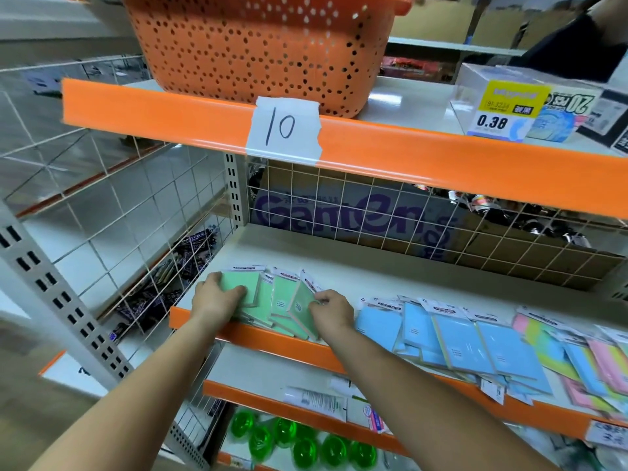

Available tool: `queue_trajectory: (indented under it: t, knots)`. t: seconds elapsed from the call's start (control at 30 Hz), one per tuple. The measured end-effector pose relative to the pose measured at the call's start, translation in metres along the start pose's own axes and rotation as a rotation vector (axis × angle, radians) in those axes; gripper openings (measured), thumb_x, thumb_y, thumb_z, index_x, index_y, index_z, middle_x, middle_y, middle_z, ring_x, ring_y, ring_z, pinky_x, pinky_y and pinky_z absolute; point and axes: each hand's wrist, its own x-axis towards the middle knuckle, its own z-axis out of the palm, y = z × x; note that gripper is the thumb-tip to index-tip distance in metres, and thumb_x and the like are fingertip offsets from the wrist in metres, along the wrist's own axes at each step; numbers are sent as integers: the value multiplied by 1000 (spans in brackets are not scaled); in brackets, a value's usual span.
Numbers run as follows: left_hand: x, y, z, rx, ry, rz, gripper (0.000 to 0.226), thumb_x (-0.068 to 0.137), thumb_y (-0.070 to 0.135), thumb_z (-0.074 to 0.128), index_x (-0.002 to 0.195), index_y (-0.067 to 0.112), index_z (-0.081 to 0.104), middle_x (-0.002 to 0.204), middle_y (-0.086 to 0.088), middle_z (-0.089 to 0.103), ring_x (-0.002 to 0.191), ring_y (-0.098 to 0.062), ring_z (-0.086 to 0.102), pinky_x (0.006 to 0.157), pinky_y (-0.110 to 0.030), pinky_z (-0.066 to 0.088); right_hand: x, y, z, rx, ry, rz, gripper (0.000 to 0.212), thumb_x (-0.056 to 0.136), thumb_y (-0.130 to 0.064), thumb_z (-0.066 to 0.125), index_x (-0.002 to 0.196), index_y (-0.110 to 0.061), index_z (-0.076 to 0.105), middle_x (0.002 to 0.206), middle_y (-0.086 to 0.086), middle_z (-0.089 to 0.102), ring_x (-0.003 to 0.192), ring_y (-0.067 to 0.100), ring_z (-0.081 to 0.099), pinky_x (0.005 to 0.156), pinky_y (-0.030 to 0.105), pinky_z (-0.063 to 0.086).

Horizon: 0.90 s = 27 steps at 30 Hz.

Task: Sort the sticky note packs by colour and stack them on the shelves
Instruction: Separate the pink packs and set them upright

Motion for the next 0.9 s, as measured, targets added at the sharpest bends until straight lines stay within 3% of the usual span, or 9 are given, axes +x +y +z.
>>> queue_trajectory:
  t: [0.33, 0.57, 0.77, 0.9]
  knots:
    - [-9, 2, -1, 153, 92, 5, 63, 85, 37, 62, 141, 17, 39, 140, -18, 38, 127, -37, 38, 104, -44, 33, -7, 10, -6, -82, -1, -49, 41, 94, -12, 50, 134, -15, 55, 135, 5, 56, 116, 25, 57, 89, 23, 44]
    - [-25, 14, -1, 224, 140, 27, 62, 85, 36, 60, 140, 16, 40, 141, -16, 38, 129, -35, 36, 103, -43, 33, -18, 8, -9, -118, -37, -50, 45, 92, -2, 45, 135, -13, 54, 140, 6, 52, 127, 25, 49, 102, 28, 42]
    - [-41, 33, 5, 219, 212, 179, 52, 86, 33, 59, 133, 14, 49, 137, -15, 43, 129, -33, 35, 106, -43, 31, -27, 2, -23, -80, -67, -52, 46, 91, 0, 43, 132, -14, 57, 139, 6, 53, 126, 25, 50, 103, 30, 43]
    - [-54, 48, 20, 164, 158, 260, 42, 86, 31, 58, 124, 13, 55, 132, -13, 47, 124, -31, 41, 102, -41, 35, -33, 2, -36, -5, -47, -72, 42, 89, 0, 42, 121, -15, 64, 129, 6, 60, 114, 28, 57, 91, 27, 47]
